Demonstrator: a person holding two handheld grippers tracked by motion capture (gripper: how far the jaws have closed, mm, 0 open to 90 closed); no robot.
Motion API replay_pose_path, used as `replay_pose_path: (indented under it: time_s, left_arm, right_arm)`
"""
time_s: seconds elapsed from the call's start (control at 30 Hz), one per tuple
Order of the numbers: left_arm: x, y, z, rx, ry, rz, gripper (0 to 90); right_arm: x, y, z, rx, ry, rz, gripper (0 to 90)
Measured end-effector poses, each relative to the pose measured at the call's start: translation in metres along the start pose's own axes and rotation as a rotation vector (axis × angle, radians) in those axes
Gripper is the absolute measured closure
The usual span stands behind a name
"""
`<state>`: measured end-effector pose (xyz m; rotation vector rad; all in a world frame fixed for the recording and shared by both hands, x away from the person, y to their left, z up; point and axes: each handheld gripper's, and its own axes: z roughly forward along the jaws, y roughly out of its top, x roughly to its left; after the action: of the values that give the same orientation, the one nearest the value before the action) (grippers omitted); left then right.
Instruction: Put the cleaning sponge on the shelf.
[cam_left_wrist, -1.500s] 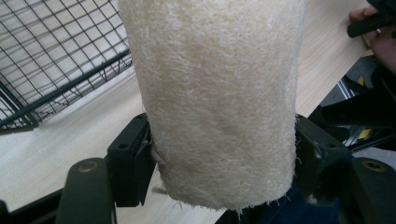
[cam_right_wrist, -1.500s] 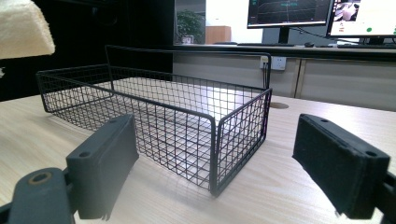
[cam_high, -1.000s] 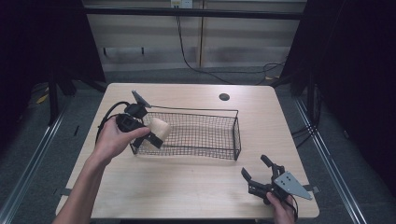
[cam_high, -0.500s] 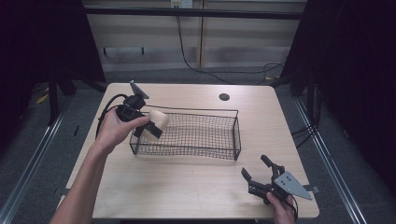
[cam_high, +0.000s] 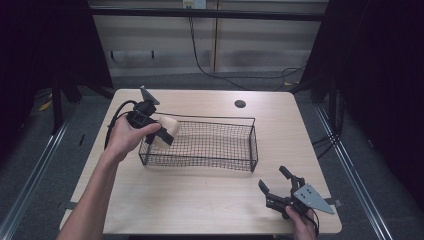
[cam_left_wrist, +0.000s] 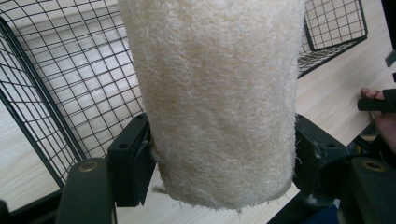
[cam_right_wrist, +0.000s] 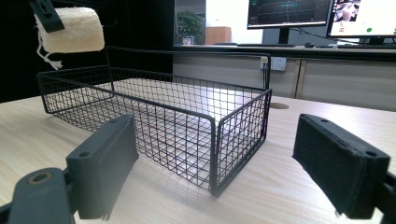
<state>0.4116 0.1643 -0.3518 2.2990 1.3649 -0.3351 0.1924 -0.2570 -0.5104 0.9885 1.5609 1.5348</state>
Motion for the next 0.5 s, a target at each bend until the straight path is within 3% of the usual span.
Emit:
replay_pose_path:
  time_s: [0.37, 0.4, 0.5]
  left_arm:
    - [0.009, 0.003, 0.01, 0.016, 0.025, -0.043, 32.0]
    - [0.011, 0.003, 0.013, 0.011, 0.042, -0.069, 32.0]
    - [0.013, 0.003, 0.016, 0.021, 0.05, -0.08, 32.1]
  right_arm:
    - [0.0, 0.0, 0.0, -0.001, 0.0, 0.002, 13.0]
    - [0.0, 0.0, 0.0, 0.0, 0.0, 0.001, 13.0]
    - [0.0, 0.0, 0.0, -0.001, 0.0, 0.001, 13.0]
